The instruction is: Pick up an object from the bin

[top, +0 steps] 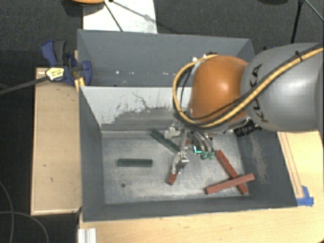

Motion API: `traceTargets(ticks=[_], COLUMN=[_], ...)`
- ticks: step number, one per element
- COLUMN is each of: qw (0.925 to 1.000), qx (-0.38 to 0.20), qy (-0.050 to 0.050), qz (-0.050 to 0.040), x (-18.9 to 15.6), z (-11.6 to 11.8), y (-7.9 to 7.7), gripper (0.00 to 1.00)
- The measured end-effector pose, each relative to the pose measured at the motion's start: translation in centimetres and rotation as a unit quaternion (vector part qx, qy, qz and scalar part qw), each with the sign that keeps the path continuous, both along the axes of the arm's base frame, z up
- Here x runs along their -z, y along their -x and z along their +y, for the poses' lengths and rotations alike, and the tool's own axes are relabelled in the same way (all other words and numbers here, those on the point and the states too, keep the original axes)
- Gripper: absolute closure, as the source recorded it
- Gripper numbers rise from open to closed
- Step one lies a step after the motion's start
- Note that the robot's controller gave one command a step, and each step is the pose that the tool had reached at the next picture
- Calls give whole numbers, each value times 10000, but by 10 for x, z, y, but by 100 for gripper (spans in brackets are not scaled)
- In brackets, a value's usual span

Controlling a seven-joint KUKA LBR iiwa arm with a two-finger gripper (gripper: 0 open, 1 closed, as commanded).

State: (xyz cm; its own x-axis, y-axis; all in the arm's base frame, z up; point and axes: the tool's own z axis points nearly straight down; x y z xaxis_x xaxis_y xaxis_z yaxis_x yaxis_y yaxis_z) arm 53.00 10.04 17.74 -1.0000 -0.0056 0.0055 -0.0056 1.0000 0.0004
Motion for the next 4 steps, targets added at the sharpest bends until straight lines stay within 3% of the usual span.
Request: traceTargets(ticks=[1, 2, 3, 4], qw=[10000, 9991, 9992, 9992], qx=[14, 401, 405, 408], qy=[-5, -32, -6, -6], qz=[-37, -149, -44, -41], x=[-4, 95, 104, 104], z=[0, 68, 67, 67], y=[-2, -40, -33, -33], gripper=[0, 100, 0, 0])
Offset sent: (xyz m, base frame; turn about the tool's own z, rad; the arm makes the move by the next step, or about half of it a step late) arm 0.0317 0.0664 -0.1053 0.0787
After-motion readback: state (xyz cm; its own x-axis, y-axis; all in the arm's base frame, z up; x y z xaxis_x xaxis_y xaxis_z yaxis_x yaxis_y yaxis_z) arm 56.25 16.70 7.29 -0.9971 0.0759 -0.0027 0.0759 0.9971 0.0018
